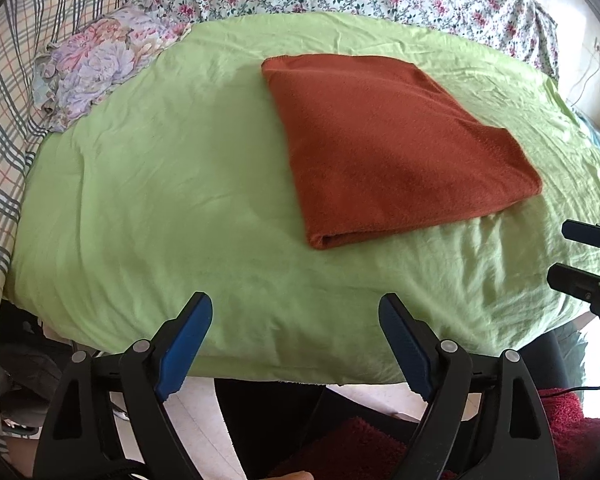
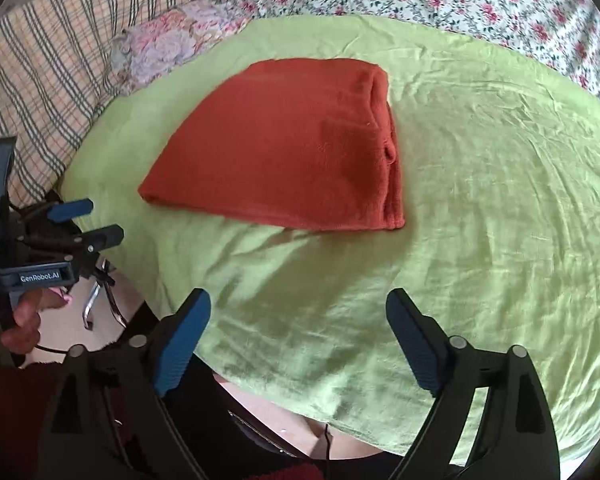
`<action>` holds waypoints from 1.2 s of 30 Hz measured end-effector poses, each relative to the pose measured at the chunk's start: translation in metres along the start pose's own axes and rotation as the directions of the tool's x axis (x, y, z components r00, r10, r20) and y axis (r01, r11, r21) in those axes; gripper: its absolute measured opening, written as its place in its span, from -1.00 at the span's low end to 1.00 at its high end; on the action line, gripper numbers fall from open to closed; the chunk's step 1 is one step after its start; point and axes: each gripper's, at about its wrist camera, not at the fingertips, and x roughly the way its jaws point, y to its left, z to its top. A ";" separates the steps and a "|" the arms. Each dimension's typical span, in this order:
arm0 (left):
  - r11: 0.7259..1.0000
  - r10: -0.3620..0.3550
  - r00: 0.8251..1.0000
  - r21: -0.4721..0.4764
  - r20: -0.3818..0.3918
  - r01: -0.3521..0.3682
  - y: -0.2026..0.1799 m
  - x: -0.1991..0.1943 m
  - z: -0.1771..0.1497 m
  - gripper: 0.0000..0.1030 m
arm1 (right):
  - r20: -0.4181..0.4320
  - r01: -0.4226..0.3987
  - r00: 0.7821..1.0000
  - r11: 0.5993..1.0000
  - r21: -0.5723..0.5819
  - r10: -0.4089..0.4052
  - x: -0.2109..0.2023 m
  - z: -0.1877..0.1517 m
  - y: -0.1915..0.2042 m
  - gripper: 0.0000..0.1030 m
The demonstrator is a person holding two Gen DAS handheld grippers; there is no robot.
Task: Fold small clothes
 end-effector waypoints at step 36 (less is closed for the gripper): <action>0.996 0.069 0.998 0.057 0.012 -0.070 -0.008 0.012 0.038 0.85 | -0.035 0.001 0.999 0.996 -0.091 -0.004 0.020 0.045 0.013 0.90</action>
